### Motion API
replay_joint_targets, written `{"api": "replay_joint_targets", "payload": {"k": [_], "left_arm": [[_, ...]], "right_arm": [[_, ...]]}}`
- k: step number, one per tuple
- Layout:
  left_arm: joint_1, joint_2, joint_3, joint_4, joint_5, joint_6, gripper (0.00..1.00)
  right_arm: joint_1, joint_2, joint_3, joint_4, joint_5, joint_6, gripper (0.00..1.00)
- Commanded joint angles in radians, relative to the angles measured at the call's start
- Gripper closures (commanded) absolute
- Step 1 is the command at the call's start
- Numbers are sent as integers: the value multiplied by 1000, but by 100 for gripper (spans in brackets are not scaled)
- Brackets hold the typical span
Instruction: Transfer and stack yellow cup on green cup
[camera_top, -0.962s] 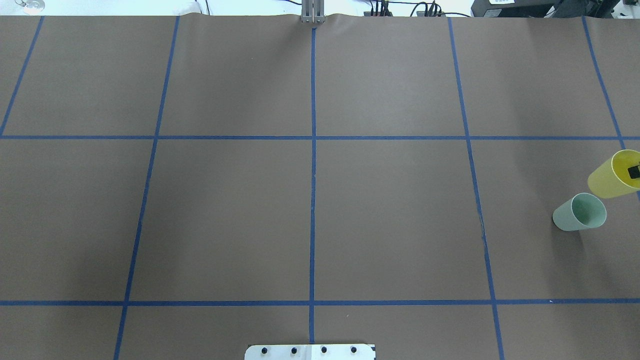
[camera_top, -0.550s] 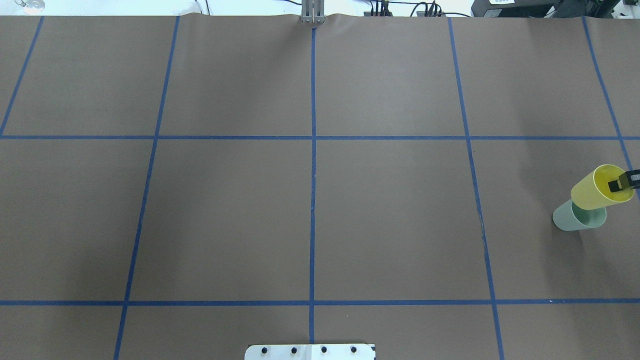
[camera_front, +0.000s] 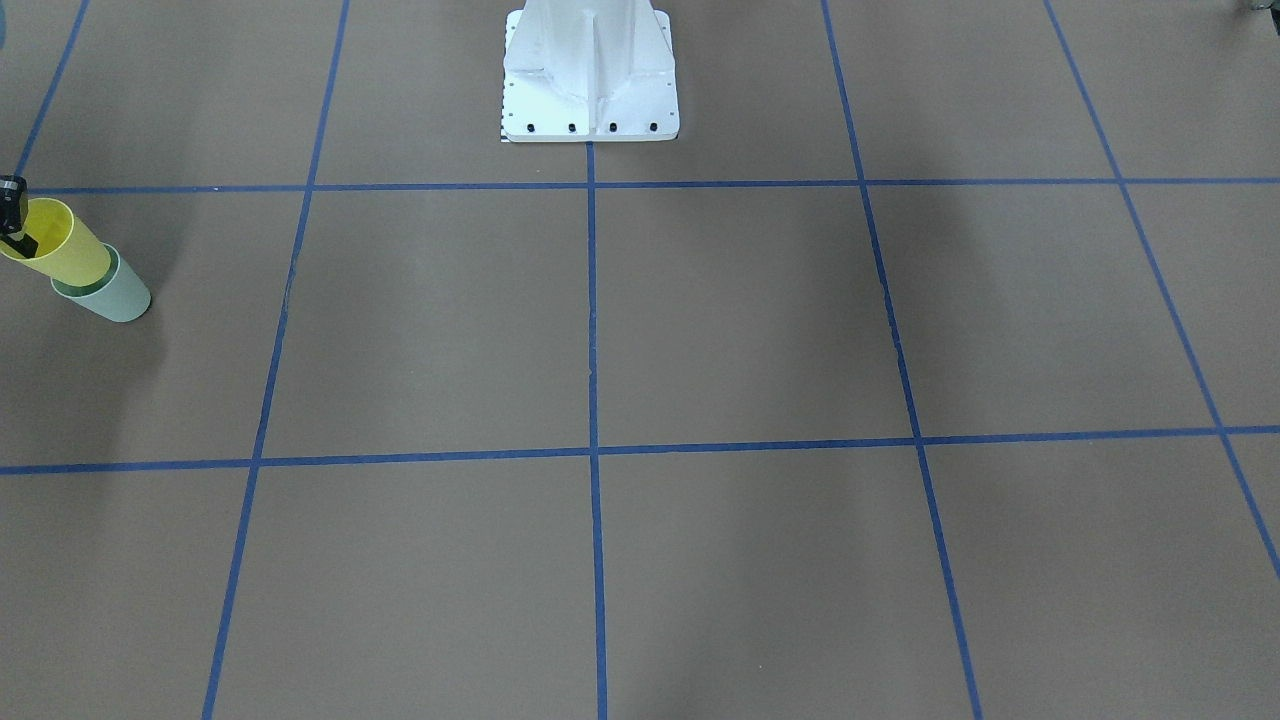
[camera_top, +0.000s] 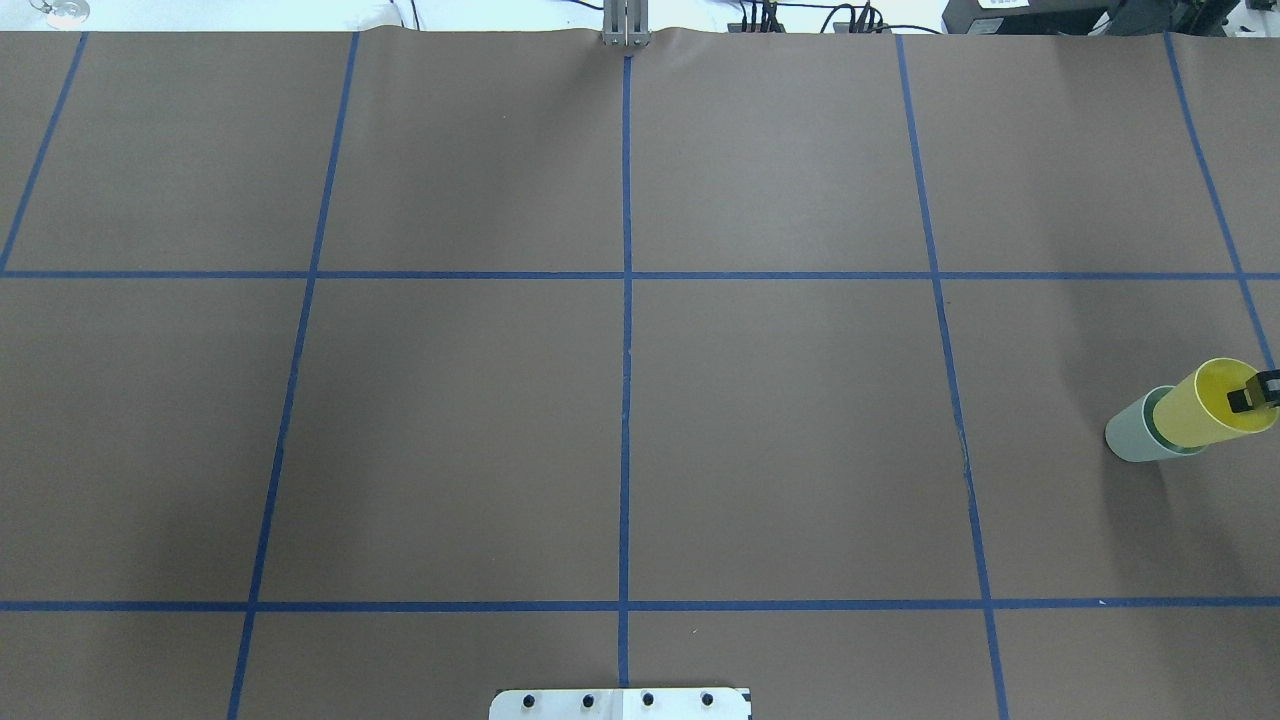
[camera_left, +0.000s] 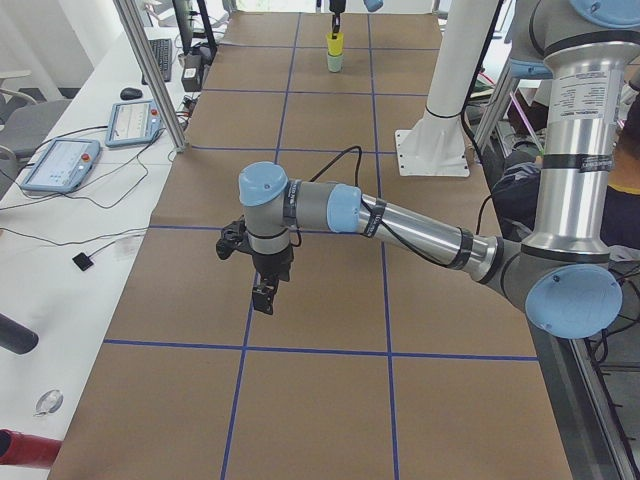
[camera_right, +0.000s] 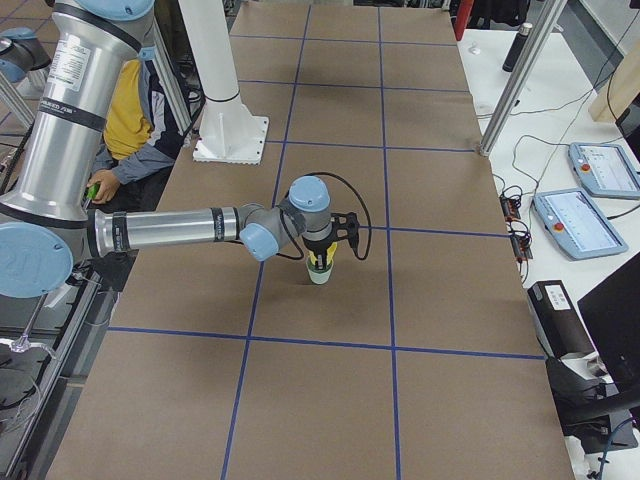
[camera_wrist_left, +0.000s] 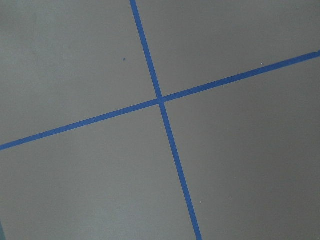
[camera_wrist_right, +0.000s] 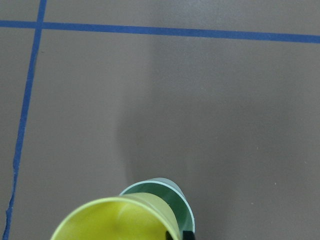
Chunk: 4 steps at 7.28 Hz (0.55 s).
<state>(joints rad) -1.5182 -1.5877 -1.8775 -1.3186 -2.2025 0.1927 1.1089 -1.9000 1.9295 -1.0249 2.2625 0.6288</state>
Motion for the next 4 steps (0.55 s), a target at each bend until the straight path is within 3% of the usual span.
{"api": "replay_joint_targets", "payload": {"k": [1,3,4], "left_arm": [[0,0,0,-1,0,-1,0],[1,0,1,-1,0,-1,0],[1,0,1,-1,0,1,0]], "right_arm": [[-14,-4,-1,0,-18,0,100],[-18,2,-1,-1,-18,2,100],[-24,5,-1,-1,-18,3,92]]}}
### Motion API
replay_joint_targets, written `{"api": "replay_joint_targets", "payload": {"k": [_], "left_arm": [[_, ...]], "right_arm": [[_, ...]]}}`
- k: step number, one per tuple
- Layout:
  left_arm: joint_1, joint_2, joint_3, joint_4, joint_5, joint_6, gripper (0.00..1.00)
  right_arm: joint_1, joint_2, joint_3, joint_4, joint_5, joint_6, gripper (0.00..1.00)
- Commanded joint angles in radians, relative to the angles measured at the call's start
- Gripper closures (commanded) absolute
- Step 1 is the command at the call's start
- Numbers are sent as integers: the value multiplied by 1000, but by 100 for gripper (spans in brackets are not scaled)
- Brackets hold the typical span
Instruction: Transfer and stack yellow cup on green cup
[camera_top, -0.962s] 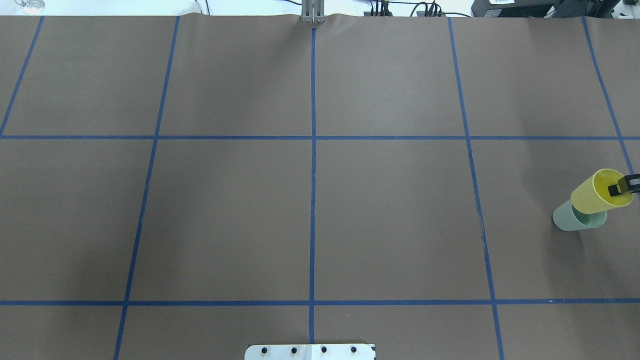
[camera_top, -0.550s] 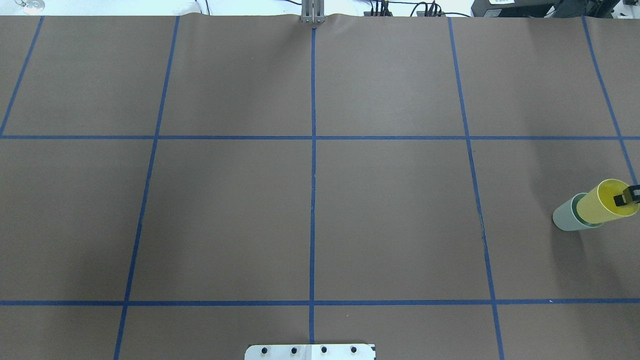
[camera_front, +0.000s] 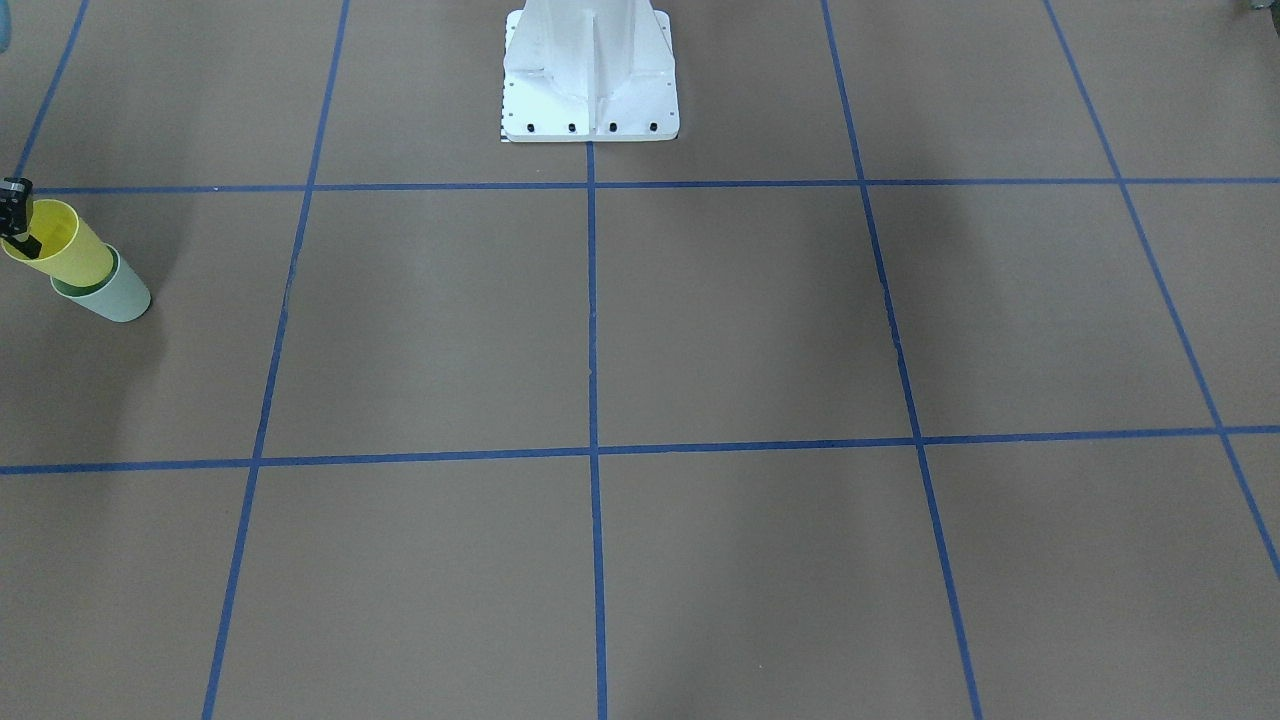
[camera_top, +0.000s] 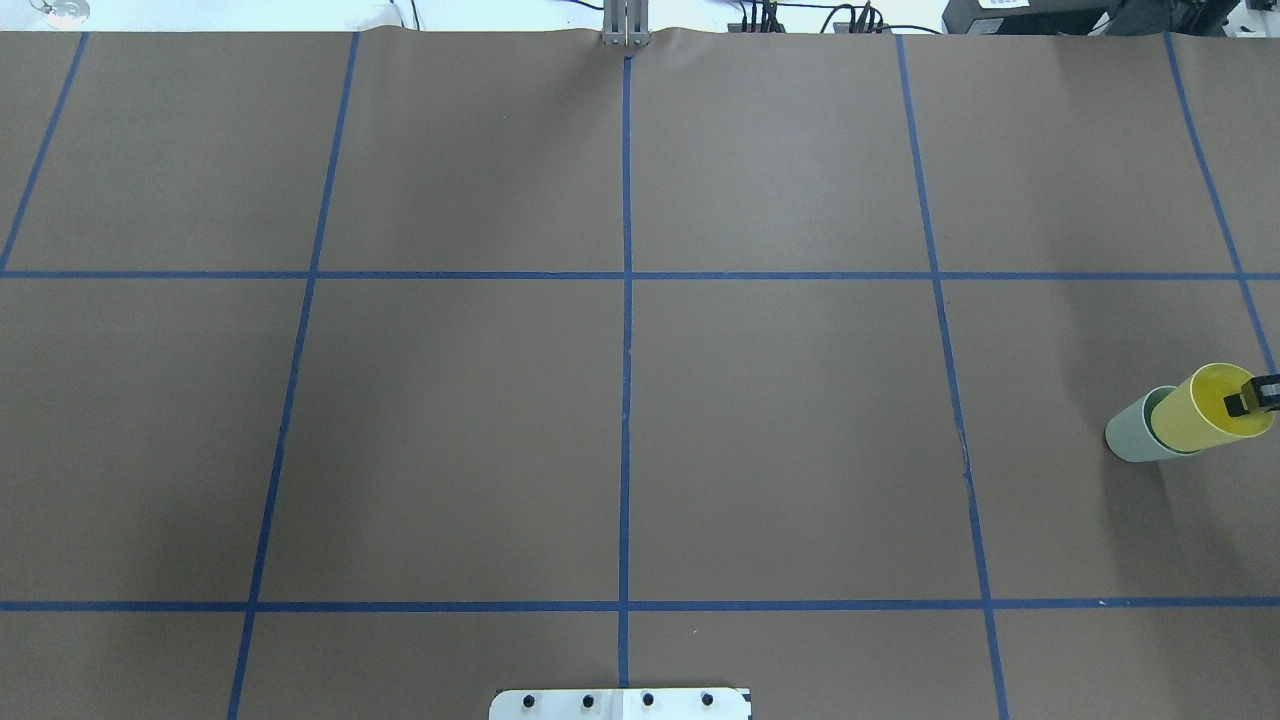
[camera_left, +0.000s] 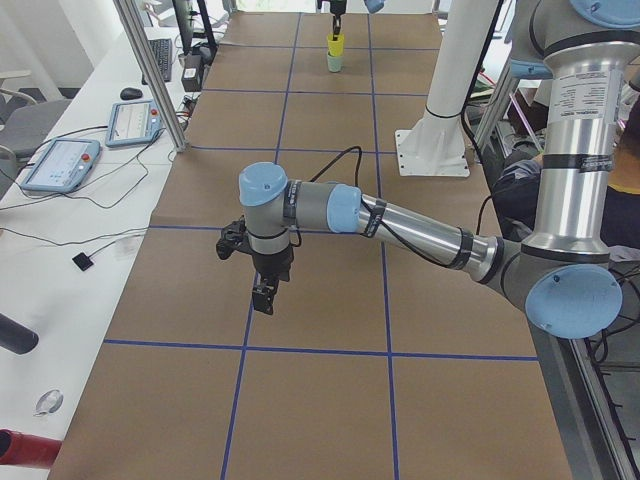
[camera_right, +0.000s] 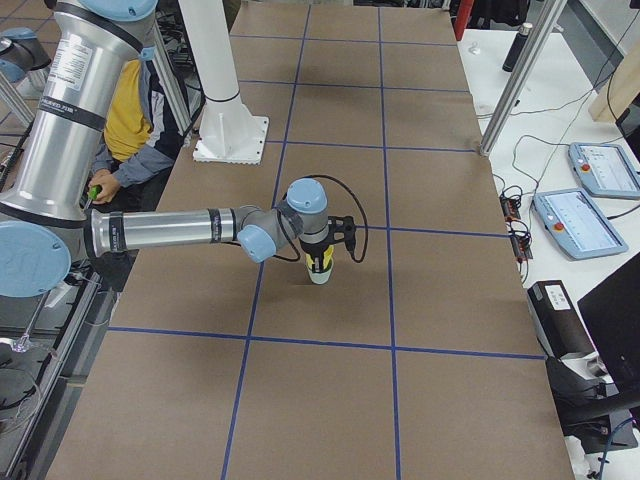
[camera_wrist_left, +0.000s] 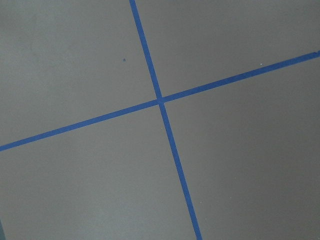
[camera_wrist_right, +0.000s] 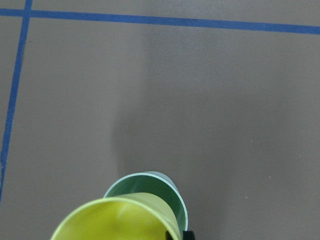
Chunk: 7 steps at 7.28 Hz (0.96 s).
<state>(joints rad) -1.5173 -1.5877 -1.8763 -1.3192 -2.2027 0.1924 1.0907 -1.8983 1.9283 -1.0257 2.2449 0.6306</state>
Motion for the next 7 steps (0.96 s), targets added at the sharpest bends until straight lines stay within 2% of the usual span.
{"api": "replay_joint_targets", "payload": {"k": [1,2,5,6,7], "left_arm": [[0,0,0,0,0,-1,0],[0,0,2,0,0,-1,0],[0,0,3,2,1,-1,0],[0,0,2,5,0,-1,0],[-1,14,0,6,-27,-1,0]], "right_arm": [[-9,5,-2,-1,-1,1,73],[-9,7,-2,-1,-1,1,2],[-8,37,-3,-2,-1,-2,0],[20,65,-12,-10,4,0,1],[117,68,-38,-11,19,-12,0]]}}
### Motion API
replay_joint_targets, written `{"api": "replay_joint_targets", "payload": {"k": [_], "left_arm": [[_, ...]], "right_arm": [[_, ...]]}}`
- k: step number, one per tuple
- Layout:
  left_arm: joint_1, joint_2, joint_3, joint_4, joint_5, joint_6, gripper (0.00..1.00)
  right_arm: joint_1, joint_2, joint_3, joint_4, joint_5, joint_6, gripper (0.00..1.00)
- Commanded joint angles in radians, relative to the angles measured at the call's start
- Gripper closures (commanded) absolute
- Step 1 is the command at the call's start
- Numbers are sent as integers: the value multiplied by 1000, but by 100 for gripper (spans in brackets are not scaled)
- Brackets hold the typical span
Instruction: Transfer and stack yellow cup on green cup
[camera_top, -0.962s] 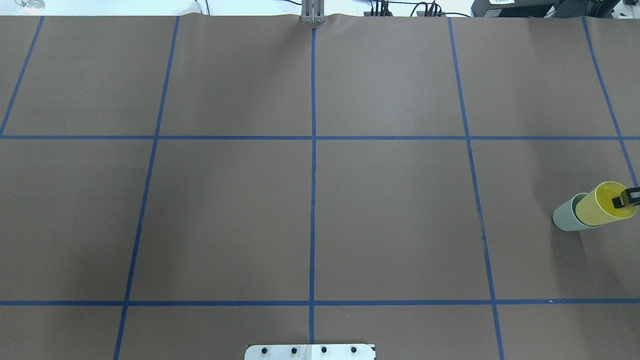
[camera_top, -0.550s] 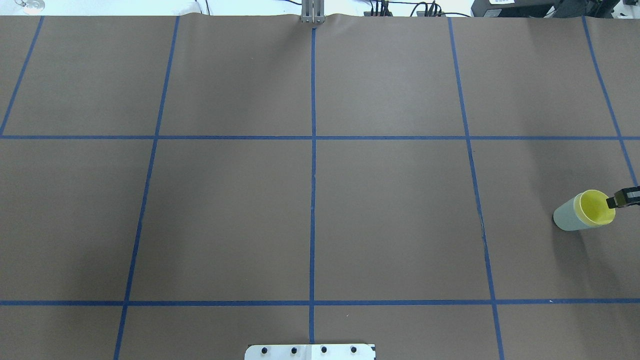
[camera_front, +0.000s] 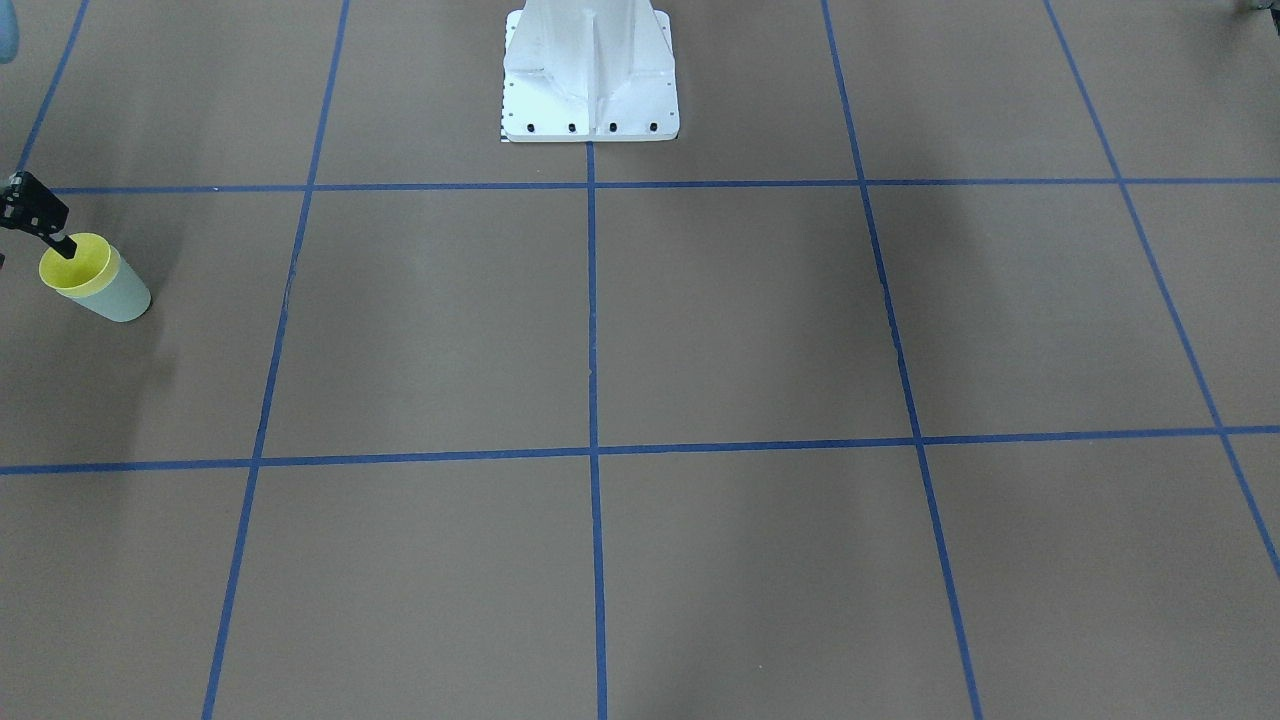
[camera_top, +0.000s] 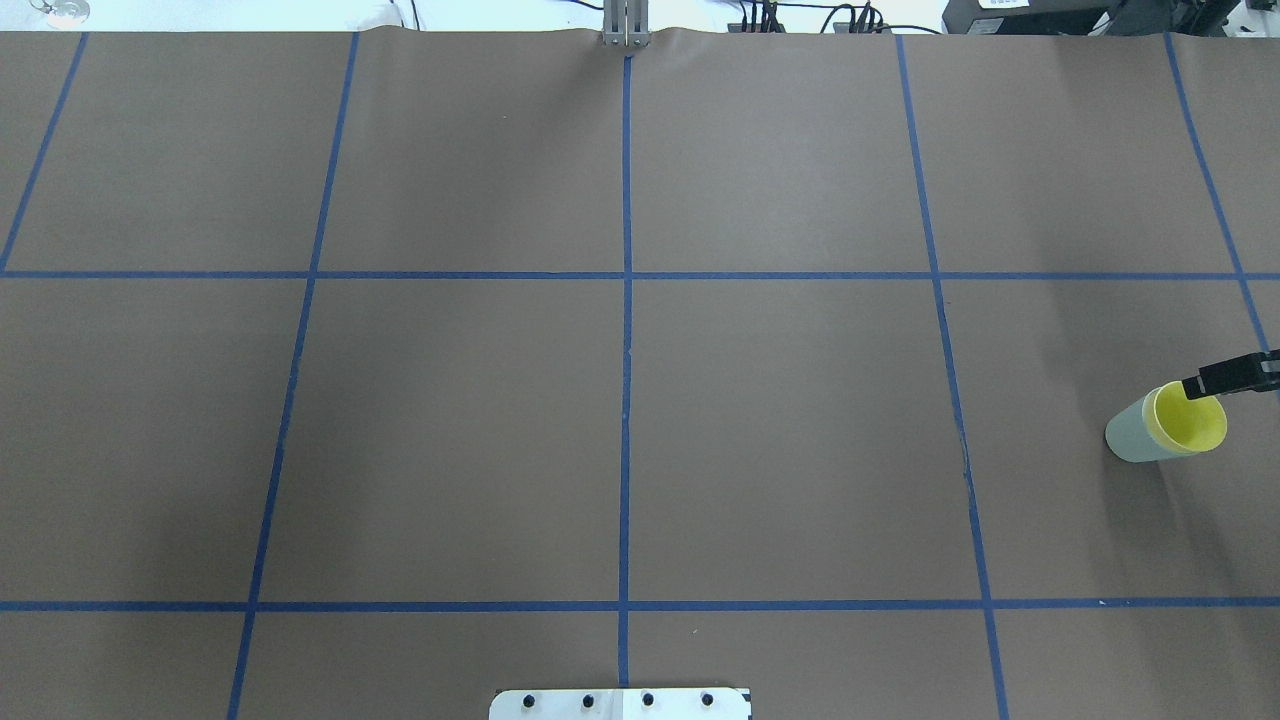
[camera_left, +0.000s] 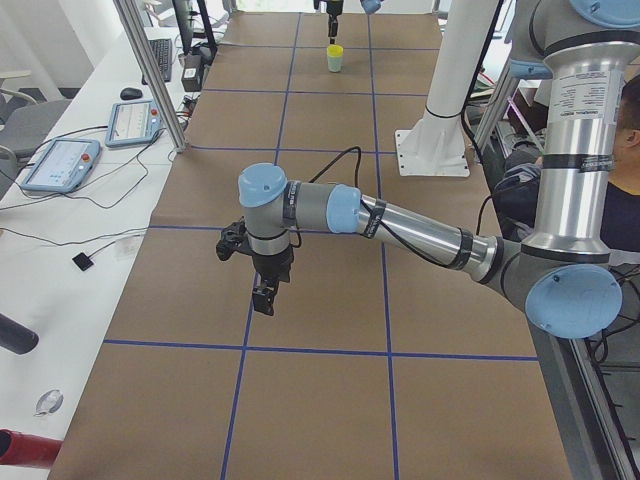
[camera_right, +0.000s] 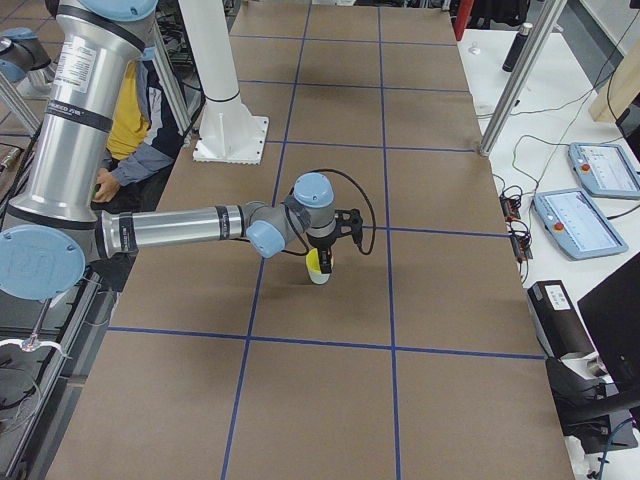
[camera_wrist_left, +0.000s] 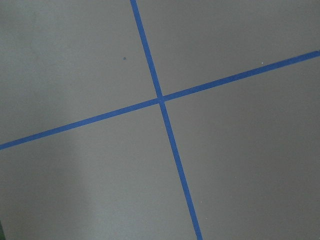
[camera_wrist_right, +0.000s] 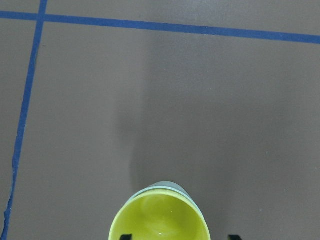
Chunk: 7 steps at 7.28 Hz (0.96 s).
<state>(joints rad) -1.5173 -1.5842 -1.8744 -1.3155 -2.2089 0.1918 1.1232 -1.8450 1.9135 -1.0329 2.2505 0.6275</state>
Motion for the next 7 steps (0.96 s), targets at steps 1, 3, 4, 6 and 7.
{"api": "replay_joint_targets", "payload": {"k": [1,3,4,6,7], "left_arm": [[-1,15,3,5,-90,-5,0],[-1,35,7,6,-95,-8,0],[-1,65,-3,2,-94,-6,0],[-9,102,-9,5,-91,0,0],[-11,122,-17,16,-91,0,0]], "right_arm": [[169,12,-36,-21,46,-50,0],[327,13,-28,-228,58,-333,0],[402,44,-24,-368,58,-486,0],[475,75,-30,-611,-23,-717,0],[477,43,-31,-648,-61,-720,0]]}}
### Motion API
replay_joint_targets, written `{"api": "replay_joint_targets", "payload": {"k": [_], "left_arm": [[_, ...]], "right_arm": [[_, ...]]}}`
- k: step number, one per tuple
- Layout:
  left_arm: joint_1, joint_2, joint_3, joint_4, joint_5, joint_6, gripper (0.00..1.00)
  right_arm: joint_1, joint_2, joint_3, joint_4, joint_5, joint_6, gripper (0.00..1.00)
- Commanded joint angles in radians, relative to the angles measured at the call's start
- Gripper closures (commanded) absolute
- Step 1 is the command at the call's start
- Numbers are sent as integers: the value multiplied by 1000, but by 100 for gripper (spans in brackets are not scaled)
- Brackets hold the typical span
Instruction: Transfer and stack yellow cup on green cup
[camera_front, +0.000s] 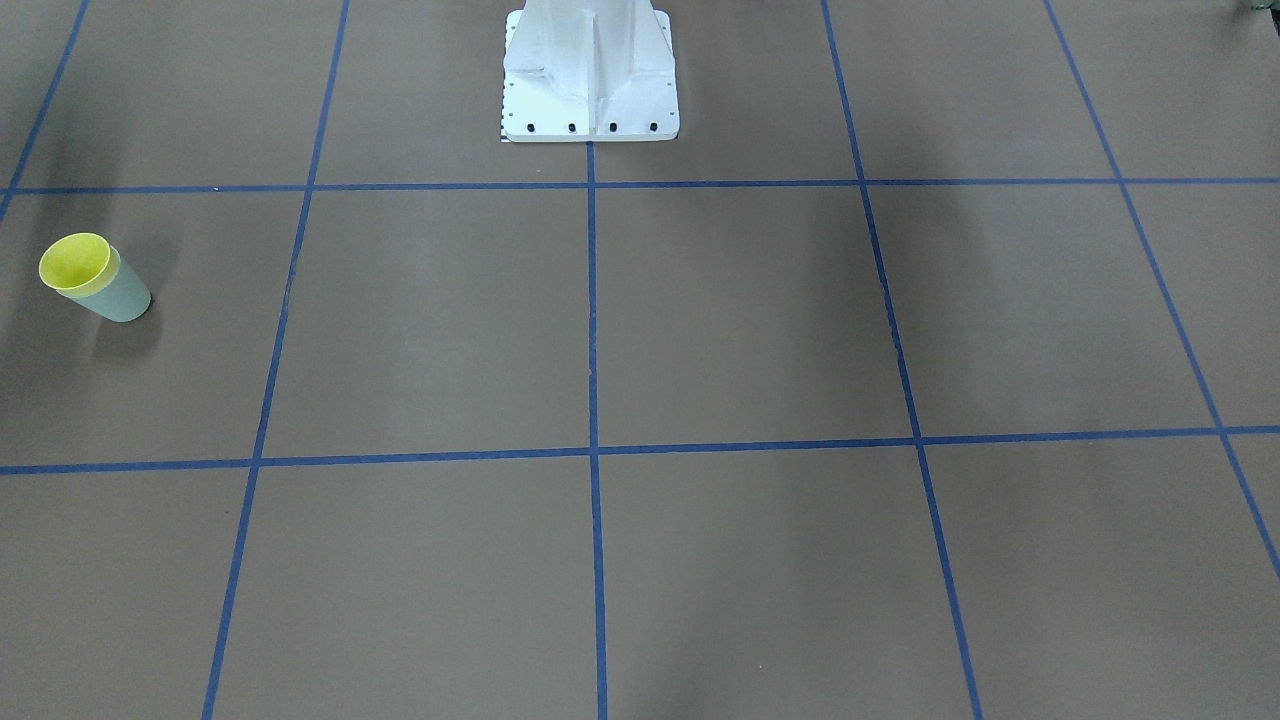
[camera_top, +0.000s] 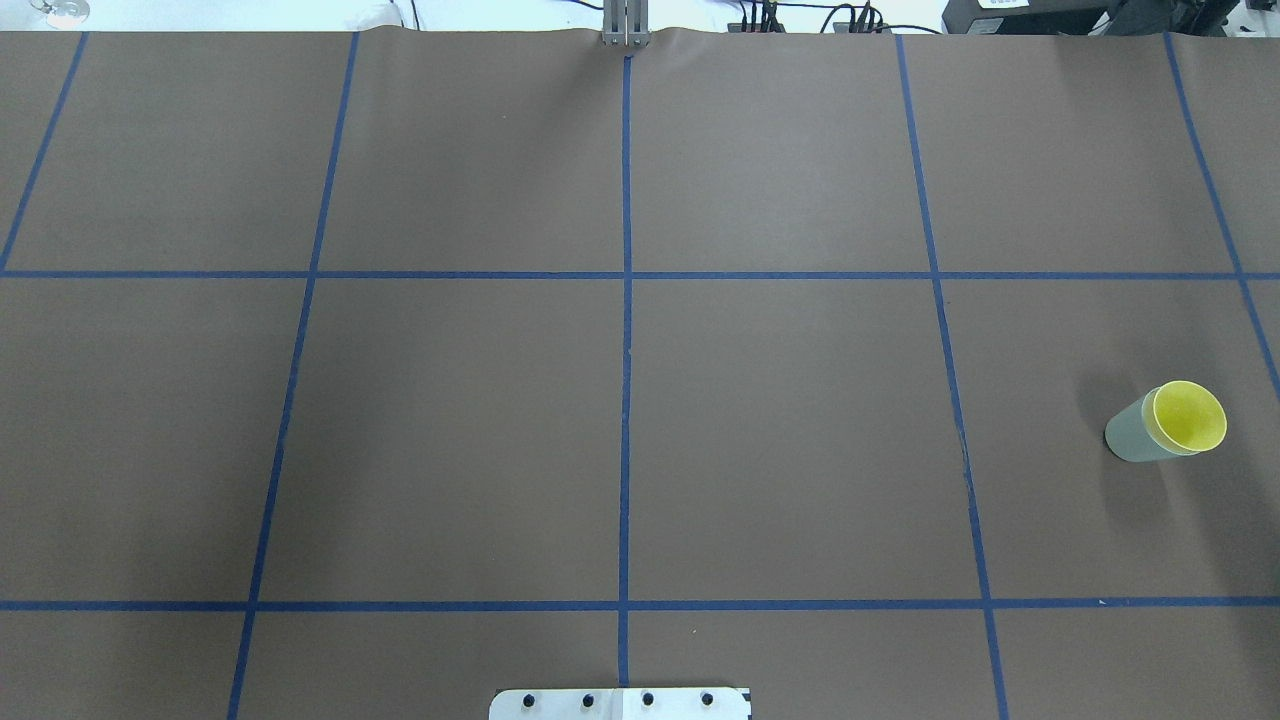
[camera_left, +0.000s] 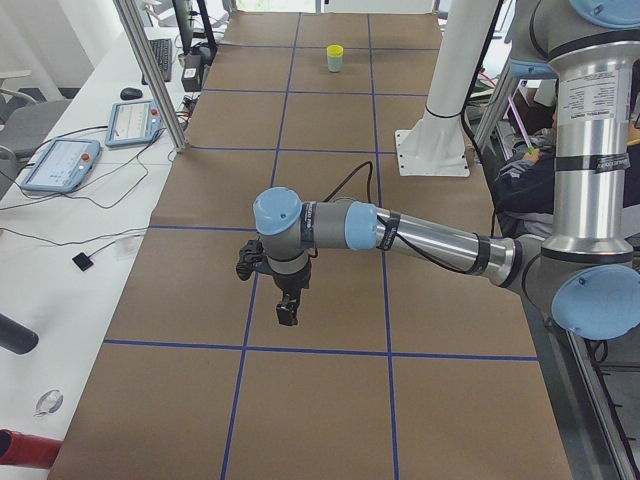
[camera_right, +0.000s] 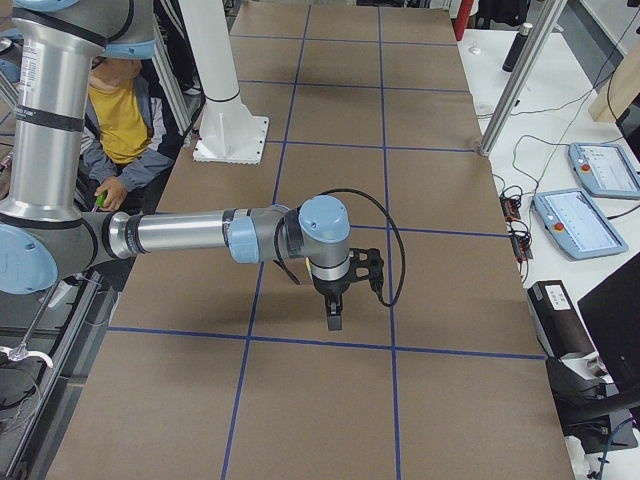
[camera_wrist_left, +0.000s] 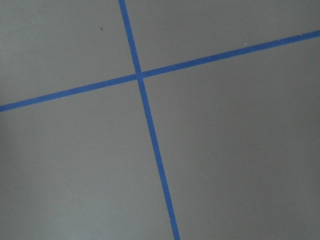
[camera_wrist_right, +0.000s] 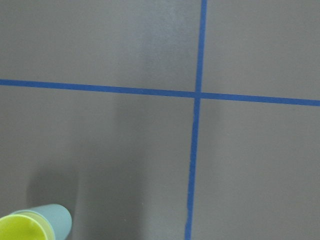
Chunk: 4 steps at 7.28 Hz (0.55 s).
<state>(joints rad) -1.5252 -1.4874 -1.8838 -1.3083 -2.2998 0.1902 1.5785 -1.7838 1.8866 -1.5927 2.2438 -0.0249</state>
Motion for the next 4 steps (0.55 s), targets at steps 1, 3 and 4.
{"api": "replay_joint_targets", "payload": {"k": [1,3,4], "left_arm": [[-6,30,-33,70,5,3,0],[-24,137,-140,87,19,5,0],[-24,142,-164,87,17,5,0]], "right_arm": [[21,-35,-50,-82,-55,-64,0],[20,-22,-87,-78,-56,-64,0],[20,-22,-86,-78,-56,-64,0]]}}
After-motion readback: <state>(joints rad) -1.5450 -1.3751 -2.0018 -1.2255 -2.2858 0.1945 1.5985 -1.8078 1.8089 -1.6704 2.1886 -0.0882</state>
